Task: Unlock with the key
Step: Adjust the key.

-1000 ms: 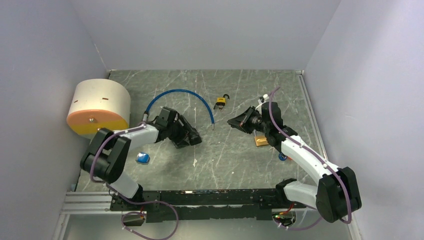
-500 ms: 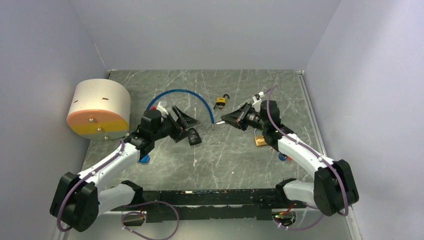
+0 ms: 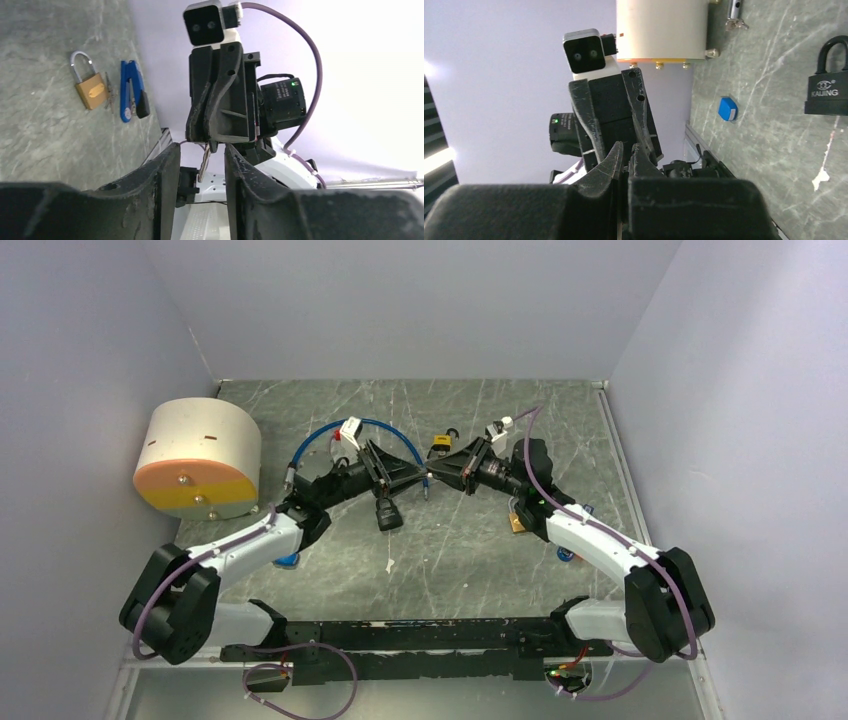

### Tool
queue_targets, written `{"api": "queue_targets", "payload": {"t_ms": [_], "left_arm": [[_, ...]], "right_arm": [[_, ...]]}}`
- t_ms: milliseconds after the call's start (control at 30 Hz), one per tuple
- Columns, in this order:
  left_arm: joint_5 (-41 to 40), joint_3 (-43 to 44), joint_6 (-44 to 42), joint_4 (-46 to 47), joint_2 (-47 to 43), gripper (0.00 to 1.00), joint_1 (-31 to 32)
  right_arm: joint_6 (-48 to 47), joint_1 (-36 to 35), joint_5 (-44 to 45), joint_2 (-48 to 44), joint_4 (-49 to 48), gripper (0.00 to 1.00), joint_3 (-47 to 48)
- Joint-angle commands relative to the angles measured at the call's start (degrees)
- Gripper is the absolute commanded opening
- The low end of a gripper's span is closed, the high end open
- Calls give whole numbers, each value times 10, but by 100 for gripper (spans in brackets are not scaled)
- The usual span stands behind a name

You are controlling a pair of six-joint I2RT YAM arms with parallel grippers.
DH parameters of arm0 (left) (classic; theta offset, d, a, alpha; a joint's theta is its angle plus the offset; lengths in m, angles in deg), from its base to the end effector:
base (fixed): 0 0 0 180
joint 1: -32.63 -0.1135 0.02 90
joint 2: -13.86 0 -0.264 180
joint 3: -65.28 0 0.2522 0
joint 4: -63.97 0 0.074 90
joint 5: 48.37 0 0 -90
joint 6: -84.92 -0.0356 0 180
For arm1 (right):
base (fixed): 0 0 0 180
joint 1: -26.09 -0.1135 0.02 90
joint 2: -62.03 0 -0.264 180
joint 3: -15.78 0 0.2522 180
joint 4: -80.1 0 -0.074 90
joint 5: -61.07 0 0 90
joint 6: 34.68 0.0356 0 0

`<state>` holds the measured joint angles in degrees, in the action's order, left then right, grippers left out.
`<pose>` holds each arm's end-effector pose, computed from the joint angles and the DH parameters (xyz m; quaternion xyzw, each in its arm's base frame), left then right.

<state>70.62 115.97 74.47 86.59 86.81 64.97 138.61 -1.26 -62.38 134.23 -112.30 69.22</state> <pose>0.2283 -0.1650 0.2710 -0.1106 0.6964 -0.6678 0.2384 0.2407 0.1466 0.2723 0.1653 0.7203 0.6472 0.1870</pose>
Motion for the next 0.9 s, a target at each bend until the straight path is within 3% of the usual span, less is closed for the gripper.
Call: {"api": "queue_targets", "payload": {"t_ms": [0, 167, 333, 400, 467, 500, 567, 633, 700, 767, 867], "left_arm": [[12, 10, 40, 96, 16, 37, 10], [3, 15, 50, 97, 17, 20, 12], [2, 15, 55, 92, 7, 22, 14], [5, 15, 55, 93, 5, 8, 14], [11, 18, 51, 90, 4, 3, 14], [14, 21, 45, 87, 2, 3, 14], [36, 34, 25, 59, -6, 2, 11], [77, 56, -9, 4, -15, 2, 5], [128, 81, -59, -59, -26, 3, -5], [180, 113, -112, -135, -32, 2, -10], [264, 186, -199, -259, -22, 3, -10]], "right_arm": [[28, 0, -13, 2, -60, 0, 19], [34, 1, -17, 0, -65, 0, 14], [40, 5, -17, 1, -69, 0, 10], [35, 7, -20, 2, -68, 0, 14], [18, 9, -28, 1, -66, 0, 19], [-1, 13, -31, -3, -56, 9, 24], [-51, 27, -36, -20, -16, 40, 32], [-91, 58, -66, -41, -14, 59, 29], [-117, 93, -129, -54, -49, 66, 28], [-165, 109, -217, -52, -48, 68, 53], [-314, 103, -318, -58, 89, 67, 108]]}}
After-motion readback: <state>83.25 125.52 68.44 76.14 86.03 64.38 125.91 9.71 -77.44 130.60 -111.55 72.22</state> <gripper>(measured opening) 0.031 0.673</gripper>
